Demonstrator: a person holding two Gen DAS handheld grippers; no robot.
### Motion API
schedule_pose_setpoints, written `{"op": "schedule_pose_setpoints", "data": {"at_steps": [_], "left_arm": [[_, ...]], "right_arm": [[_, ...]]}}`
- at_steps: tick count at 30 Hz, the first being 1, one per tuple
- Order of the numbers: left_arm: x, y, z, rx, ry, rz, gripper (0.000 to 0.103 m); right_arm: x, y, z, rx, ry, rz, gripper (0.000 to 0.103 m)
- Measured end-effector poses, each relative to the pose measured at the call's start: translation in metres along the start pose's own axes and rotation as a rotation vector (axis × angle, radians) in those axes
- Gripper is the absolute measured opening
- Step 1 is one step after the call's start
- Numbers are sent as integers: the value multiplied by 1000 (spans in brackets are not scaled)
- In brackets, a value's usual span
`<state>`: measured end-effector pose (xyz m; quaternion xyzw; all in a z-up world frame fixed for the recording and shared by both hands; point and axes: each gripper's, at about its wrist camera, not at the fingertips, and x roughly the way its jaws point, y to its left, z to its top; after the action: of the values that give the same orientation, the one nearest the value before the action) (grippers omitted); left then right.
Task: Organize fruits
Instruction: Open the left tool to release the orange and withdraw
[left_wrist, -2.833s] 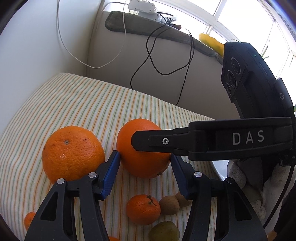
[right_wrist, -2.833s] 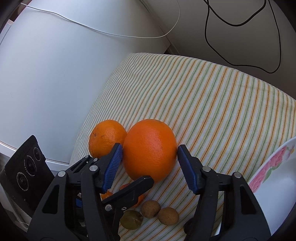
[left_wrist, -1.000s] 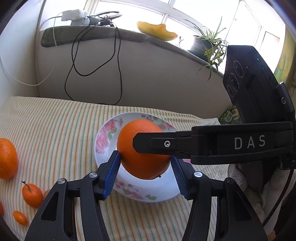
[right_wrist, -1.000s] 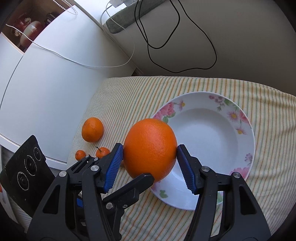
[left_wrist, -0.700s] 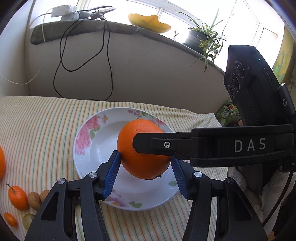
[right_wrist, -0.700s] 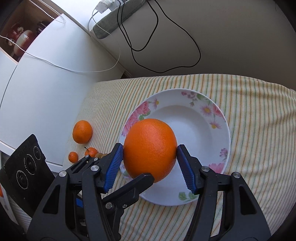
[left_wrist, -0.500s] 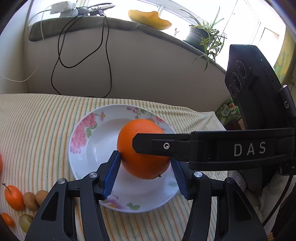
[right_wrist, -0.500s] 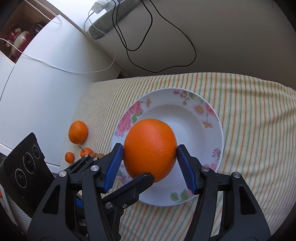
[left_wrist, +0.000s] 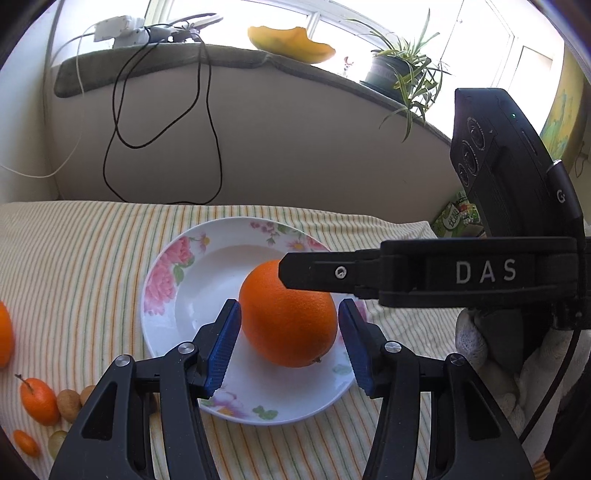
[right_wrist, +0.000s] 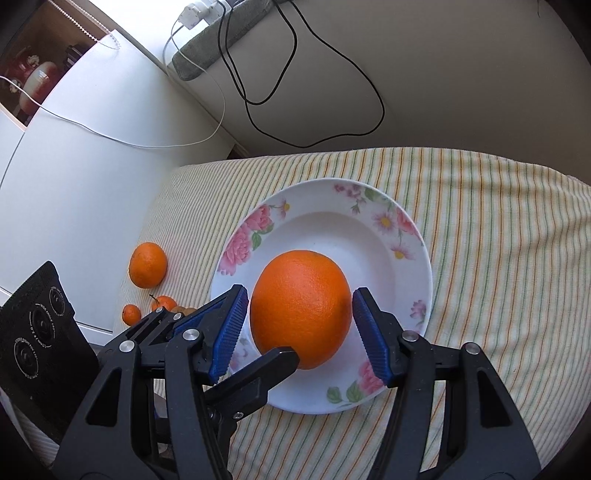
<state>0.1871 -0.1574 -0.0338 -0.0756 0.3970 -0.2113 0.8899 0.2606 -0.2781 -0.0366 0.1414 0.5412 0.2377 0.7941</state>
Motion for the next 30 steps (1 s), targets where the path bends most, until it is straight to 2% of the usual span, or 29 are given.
{"op": "schedule_pose_setpoints", "data": {"at_steps": [13, 30], "left_arm": [[-29, 2, -12, 26, -26, 27, 55], [-93, 21, -42, 22, -102, 74, 58]], "right_arm": [[-32, -10, -6, 32, -77, -1, 67], [-63, 33, -42, -94, -199, -35, 67]]}}
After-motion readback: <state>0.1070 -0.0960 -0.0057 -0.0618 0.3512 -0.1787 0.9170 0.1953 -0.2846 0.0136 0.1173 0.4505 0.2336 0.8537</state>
